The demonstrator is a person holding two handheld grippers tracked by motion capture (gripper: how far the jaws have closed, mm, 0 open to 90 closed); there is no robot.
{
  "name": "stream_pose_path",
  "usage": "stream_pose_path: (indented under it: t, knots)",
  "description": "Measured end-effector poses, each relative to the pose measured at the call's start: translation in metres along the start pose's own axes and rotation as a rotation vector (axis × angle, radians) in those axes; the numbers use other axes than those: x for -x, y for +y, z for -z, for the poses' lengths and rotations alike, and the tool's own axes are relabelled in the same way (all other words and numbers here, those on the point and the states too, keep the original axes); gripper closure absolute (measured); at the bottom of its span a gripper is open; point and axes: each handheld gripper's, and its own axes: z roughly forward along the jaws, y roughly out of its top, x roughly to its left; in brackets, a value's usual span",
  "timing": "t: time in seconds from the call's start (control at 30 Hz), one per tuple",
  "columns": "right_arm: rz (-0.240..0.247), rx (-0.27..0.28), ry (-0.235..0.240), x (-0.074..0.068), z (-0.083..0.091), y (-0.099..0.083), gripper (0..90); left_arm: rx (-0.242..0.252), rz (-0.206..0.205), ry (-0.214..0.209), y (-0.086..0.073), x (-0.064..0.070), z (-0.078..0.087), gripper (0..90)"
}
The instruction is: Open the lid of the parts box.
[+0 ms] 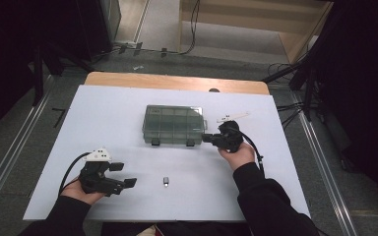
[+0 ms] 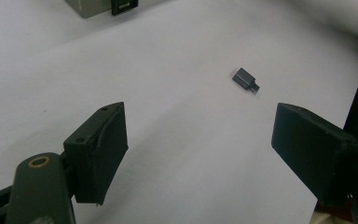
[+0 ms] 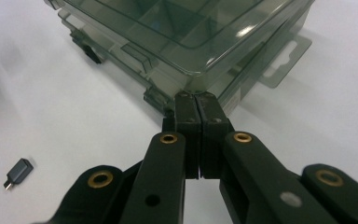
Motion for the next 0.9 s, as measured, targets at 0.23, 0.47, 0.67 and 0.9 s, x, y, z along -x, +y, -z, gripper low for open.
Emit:
stream_pose_path:
  t: [0.23,0.47,0.67,0.9]
  knots:
    - [0.008,0.033,-0.003,-0.001,0.001,0.005,86.6,0.002,0.003,0.001,0.000,0.000,0.000,19.0]
    - [-0.001,0.056,0.004,0.000,0.004,0.010,86.6,0.008,0.006,-0.003,0.000,-0.001,0.001,19.0]
    - [-0.027,0.075,0.027,0.003,0.006,0.016,86.9,0.003,0.004,0.001,0.000,-0.001,0.000,19.0]
    - [-0.016,0.089,0.019,0.003,0.009,0.023,86.9,0.003,0.006,0.004,0.000,-0.001,0.000,19.0]
